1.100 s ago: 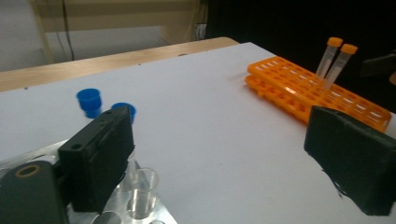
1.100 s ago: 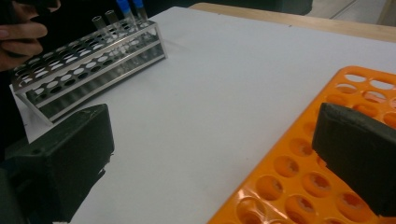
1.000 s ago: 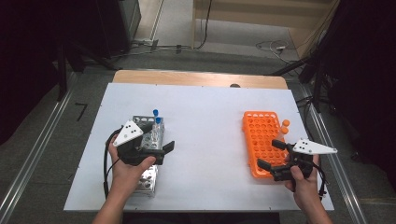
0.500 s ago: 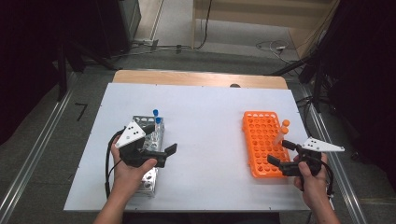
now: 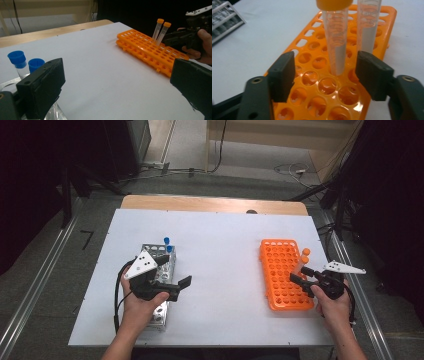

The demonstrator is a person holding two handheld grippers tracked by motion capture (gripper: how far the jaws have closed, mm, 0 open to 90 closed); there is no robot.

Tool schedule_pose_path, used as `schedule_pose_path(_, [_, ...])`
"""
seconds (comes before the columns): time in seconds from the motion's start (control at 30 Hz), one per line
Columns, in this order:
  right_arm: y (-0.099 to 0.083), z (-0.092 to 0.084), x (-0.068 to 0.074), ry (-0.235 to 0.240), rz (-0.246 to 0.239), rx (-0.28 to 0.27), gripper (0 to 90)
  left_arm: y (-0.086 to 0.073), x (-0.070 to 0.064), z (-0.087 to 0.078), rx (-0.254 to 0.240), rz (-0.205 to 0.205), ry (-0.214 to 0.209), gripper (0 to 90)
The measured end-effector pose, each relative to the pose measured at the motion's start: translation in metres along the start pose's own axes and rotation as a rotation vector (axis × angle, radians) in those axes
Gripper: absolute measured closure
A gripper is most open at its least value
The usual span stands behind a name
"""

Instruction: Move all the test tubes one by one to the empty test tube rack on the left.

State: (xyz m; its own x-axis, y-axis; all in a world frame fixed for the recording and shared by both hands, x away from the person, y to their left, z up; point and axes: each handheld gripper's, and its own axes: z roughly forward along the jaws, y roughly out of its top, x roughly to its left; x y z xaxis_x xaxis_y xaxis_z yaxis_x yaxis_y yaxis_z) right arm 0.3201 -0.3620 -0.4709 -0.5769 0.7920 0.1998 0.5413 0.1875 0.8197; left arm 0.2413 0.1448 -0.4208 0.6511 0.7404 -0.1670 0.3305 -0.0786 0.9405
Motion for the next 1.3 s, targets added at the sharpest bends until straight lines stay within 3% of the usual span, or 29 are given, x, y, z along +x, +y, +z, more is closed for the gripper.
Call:
schedule_pose_path(0.2, [0.0, 0.006, -0.001, -0.033, -0.01, 0.005, 53.7, 0.0, -0.001, 0.0, -0.001, 0.001, -0.002, 1.0])
schedule_pose_path(0.3, [0.001, 0.008, -0.002, -0.031, -0.012, -0.003, 57.8, 0.0, -0.001, 0.0, 0.0, 0.001, -0.004, 1.1])
schedule_pose_path(0.53, [0.0, 0.01, 0.001, -0.079, -0.057, -0.01, 71.6, 0.0, -0.002, 0.002, 0.005, 0.006, -0.006, 1.2])
schedule_pose_path(0.73, [0.001, 0.007, 0.0, -0.08, -0.075, -0.017, 72.6, 0.0, -0.003, 0.002, 0.003, 0.006, -0.008, 1.4])
schedule_pose_path(1.07, [0.012, -0.014, 0.007, -0.087, -0.084, -0.097, 72.7, 0.0, -0.004, 0.003, 0.001, 0.006, -0.012, 1.4])
schedule_pose_path(1.3, [0.018, -0.019, 0.019, -0.056, -0.103, -0.12, 72.7, 0.0, -0.007, 0.005, 0.003, 0.008, -0.024, 1.4])
